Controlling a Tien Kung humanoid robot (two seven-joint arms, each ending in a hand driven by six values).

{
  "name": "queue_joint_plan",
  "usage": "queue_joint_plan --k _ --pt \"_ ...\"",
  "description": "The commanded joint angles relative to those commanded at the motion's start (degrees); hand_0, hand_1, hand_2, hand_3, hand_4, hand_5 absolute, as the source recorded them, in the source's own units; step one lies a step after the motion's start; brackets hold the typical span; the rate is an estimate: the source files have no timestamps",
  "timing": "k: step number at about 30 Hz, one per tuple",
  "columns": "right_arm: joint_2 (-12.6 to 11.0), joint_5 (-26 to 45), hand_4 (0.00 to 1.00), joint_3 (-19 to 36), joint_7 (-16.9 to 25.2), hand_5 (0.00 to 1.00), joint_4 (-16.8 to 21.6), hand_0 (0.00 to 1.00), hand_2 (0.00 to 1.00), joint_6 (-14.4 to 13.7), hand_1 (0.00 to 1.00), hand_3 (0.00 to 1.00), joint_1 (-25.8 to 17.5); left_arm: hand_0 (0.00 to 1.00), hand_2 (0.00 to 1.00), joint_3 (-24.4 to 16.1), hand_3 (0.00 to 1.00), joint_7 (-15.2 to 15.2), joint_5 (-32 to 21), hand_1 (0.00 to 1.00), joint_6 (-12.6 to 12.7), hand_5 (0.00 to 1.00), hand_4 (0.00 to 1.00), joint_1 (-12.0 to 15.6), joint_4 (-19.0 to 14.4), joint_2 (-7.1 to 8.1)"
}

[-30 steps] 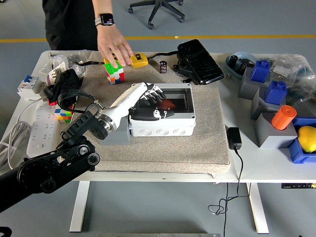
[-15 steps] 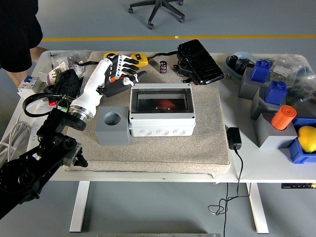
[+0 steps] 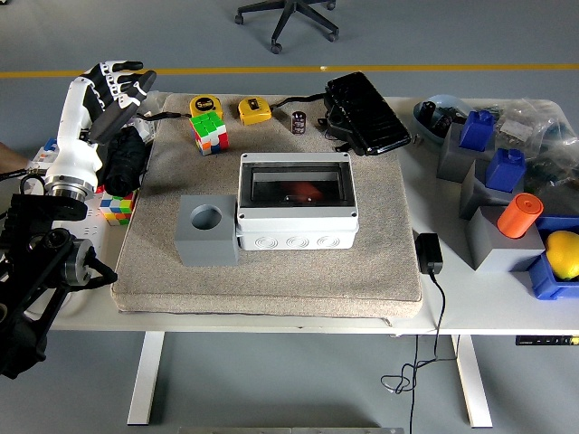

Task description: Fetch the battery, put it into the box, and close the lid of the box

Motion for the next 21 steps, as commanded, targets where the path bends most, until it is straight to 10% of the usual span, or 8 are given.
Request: queue_joint_plan --k 21 --pt "-0.03 0.04 0.981 -0.17 -2.18 0.566 -0.16 0.620 0.659 1.56 0.665 0.552 0.62 0.541 0.594 -1.73 0.597 0.17 -0.95 0.629 -0.95 0.457 0.948 1.33 -0.36 0.85"
